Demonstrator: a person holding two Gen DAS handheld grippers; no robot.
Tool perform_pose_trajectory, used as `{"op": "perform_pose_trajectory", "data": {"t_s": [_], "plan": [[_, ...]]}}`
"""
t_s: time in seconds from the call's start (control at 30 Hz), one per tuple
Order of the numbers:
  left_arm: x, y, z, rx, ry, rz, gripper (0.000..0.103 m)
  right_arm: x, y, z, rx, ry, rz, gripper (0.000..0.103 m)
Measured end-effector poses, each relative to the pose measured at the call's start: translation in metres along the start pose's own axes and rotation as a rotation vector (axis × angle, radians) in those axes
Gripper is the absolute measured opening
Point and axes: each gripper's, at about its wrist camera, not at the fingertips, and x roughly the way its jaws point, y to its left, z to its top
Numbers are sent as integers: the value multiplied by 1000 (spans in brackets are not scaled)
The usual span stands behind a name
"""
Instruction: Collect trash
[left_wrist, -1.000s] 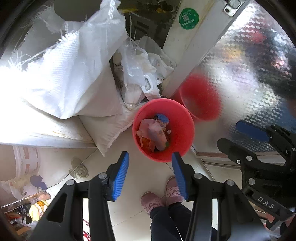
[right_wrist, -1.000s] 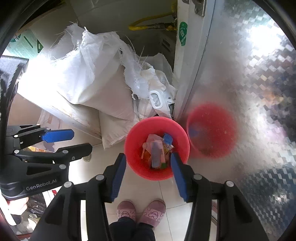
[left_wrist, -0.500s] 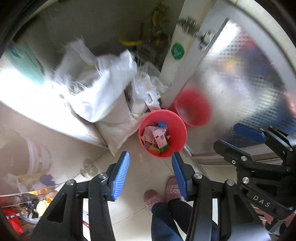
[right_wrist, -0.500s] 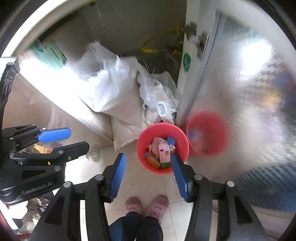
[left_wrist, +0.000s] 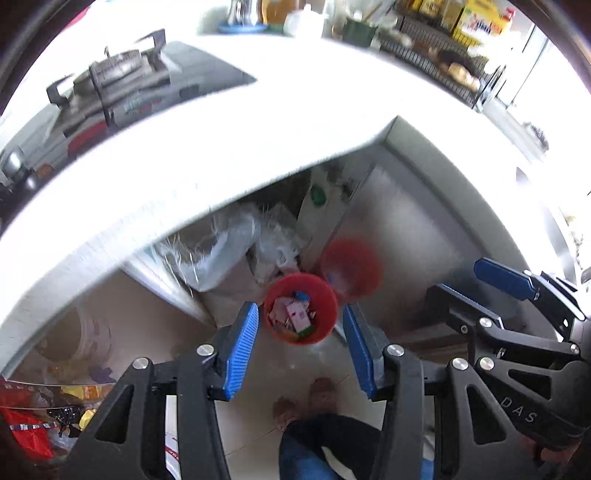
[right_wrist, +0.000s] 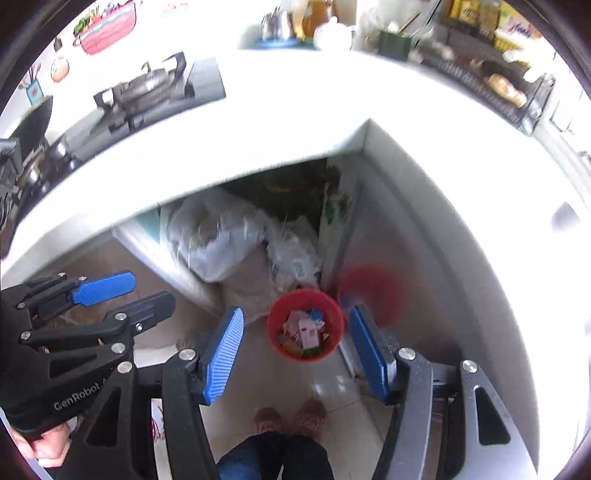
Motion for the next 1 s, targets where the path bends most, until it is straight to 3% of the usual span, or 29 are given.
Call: {"op": "perform_pose_trajectory", "data": {"t_s": [0.17,0.43,0.53,0.63,1.0], "plan": [[-37,-10,20,18,-73,-37,46,-44,-3,12,11,-91,-32,62],[-88,-35,50,101,-189,-16,64,-95,-15,31,42,-214,-90,65],[-104,-41,58,117,-246,15,77,-115,-19,34,42,-261,-124,71],[-112,-49,63,125,-266,11,77,-123,-26,35,43,-294,-145,78],[-153,-86,43,118,-352,75,85,-164,-48,13,76,-388,-214,90]]}}
